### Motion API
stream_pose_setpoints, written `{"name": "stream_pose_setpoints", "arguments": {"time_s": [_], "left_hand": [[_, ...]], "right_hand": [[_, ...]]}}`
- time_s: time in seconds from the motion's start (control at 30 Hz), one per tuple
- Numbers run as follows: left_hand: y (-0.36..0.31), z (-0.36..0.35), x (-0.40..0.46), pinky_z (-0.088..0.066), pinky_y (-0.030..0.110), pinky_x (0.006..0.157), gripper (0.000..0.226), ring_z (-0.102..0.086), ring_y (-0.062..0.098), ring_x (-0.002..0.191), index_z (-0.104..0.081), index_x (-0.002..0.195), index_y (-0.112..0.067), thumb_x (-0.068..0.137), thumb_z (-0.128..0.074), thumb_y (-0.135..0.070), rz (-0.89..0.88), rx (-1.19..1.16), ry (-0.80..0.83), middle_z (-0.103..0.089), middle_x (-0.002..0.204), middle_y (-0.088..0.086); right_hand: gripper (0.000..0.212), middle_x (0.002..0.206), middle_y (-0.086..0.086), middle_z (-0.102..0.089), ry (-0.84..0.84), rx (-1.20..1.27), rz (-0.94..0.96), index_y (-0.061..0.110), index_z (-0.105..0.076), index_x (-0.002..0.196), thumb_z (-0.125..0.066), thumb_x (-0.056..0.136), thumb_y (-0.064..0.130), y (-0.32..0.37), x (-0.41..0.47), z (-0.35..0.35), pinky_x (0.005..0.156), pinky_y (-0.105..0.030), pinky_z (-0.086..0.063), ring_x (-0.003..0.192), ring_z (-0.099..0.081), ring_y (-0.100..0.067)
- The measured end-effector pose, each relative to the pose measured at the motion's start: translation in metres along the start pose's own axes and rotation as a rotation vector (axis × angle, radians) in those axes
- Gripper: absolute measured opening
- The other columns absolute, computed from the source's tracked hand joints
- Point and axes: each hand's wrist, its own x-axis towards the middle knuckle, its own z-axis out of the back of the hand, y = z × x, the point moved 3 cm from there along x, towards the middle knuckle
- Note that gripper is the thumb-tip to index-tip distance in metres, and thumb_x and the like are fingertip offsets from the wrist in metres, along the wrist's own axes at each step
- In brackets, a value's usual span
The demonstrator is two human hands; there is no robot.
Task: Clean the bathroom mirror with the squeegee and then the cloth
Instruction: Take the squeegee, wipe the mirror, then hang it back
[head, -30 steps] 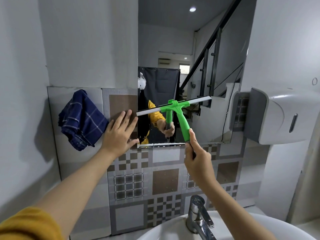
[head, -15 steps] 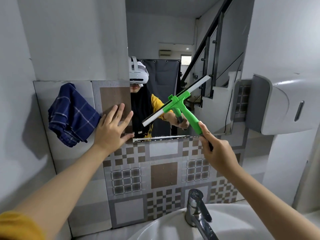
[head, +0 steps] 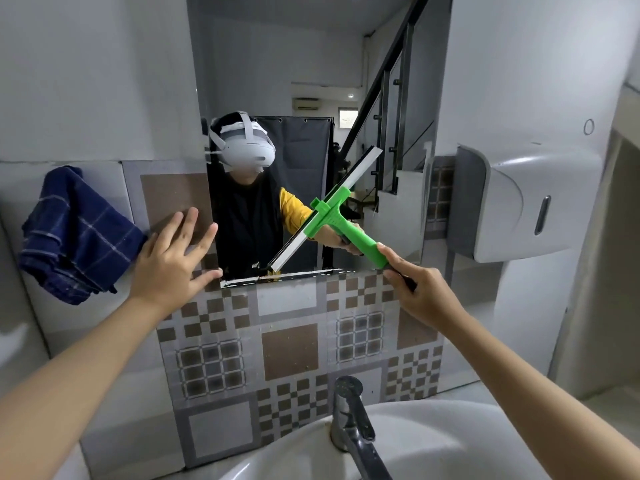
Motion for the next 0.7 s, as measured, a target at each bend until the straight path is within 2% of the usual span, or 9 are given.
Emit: {"name": "stream_pose_setpoints", "arguments": {"time_s": [0.07, 0.13, 0.23, 0.37, 0.47, 0.53, 0.6, 0.7], "left_hand": [[0.0, -0.001, 0.0, -0.04, 0.065, 0.091, 0.081, -0.026, 0.037, 0.138, -0.034, 0.143, -0.02, 0.076, -0.065, -0.052, 0.0, 0.008, -0.005, -0.024, 0.152, 0.015], [0.0, -0.001, 0.0, -0.042, 0.065, 0.089, 0.077, -0.026, 0.037, 0.138, -0.034, 0.143, -0.02, 0.08, -0.053, -0.059, -0.004, 0.024, -0.01, -0.025, 0.152, 0.015], [-0.001, -0.001, 0.001, -0.042, 0.065, 0.087, 0.075, -0.028, 0.038, 0.136, -0.035, 0.142, -0.019, 0.079, -0.04, -0.059, -0.006, 0.033, -0.015, -0.026, 0.151, 0.016], [-0.003, -0.001, 0.001, -0.042, 0.066, 0.086, 0.074, -0.029, 0.039, 0.136, -0.035, 0.142, -0.018, 0.08, -0.039, -0.059, -0.009, 0.033, -0.036, -0.026, 0.151, 0.017], [-0.004, 0.0, 0.002, -0.042, 0.067, 0.087, 0.074, -0.028, 0.04, 0.136, -0.036, 0.141, -0.017, 0.08, -0.038, -0.059, -0.007, 0.03, -0.032, -0.025, 0.152, 0.017], [-0.005, 0.0, 0.003, -0.043, 0.066, 0.087, 0.075, -0.028, 0.04, 0.136, -0.035, 0.141, -0.016, 0.081, -0.038, -0.06, -0.007, 0.031, -0.022, -0.025, 0.152, 0.017], [-0.005, 0.001, 0.002, -0.044, 0.065, 0.085, 0.075, -0.028, 0.04, 0.135, -0.035, 0.141, -0.016, 0.081, -0.038, -0.06, 0.001, 0.023, -0.011, -0.025, 0.151, 0.017], [-0.006, 0.003, 0.001, -0.044, 0.065, 0.083, 0.075, -0.028, 0.04, 0.135, -0.035, 0.142, -0.017, 0.08, -0.042, -0.059, 0.011, 0.011, -0.003, -0.026, 0.151, 0.018]], "right_hand": [[0.055, 0.07, 0.0, -0.066, -0.006, 0.001, -0.02, 0.038, -0.035, 0.14, -0.057, 0.094, 0.017, -0.015, -0.005, 0.006, 0.045, -0.029, -0.042, 0.046, -0.043, -0.009], [0.056, 0.074, -0.002, -0.068, -0.021, 0.017, -0.052, 0.043, -0.036, 0.139, -0.057, 0.094, 0.018, -0.033, -0.013, 0.015, 0.046, -0.032, -0.044, 0.045, -0.04, -0.008], [0.055, 0.075, -0.004, -0.066, -0.054, 0.059, -0.118, 0.042, -0.039, 0.137, -0.057, 0.093, 0.014, -0.057, -0.025, 0.032, 0.046, -0.025, -0.037, 0.046, -0.037, -0.008], [0.053, 0.074, -0.001, -0.061, -0.079, 0.099, -0.182, 0.033, -0.039, 0.137, -0.056, 0.093, 0.008, -0.063, -0.036, 0.044, 0.045, -0.015, -0.032, 0.045, -0.04, -0.006], [0.053, 0.085, -0.007, -0.065, -0.064, 0.155, -0.231, 0.03, -0.038, 0.139, -0.056, 0.094, 0.008, -0.061, -0.04, 0.038, 0.044, -0.015, -0.033, 0.046, -0.042, -0.004], [0.053, 0.088, -0.01, -0.066, -0.07, 0.237, -0.276, 0.034, -0.04, 0.138, -0.055, 0.094, 0.009, -0.059, -0.044, 0.03, 0.046, -0.019, -0.033, 0.048, -0.037, -0.004], [0.054, 0.079, -0.013, -0.063, -0.094, 0.292, -0.308, 0.039, -0.039, 0.138, -0.054, 0.095, 0.009, -0.057, -0.049, 0.02, 0.046, -0.022, -0.031, 0.05, -0.034, -0.005], [0.053, 0.069, -0.006, -0.057, -0.146, 0.329, -0.376, 0.035, -0.04, 0.14, -0.053, 0.096, 0.009, -0.05, -0.055, 0.006, 0.045, -0.023, -0.03, 0.049, -0.033, -0.005]]}}
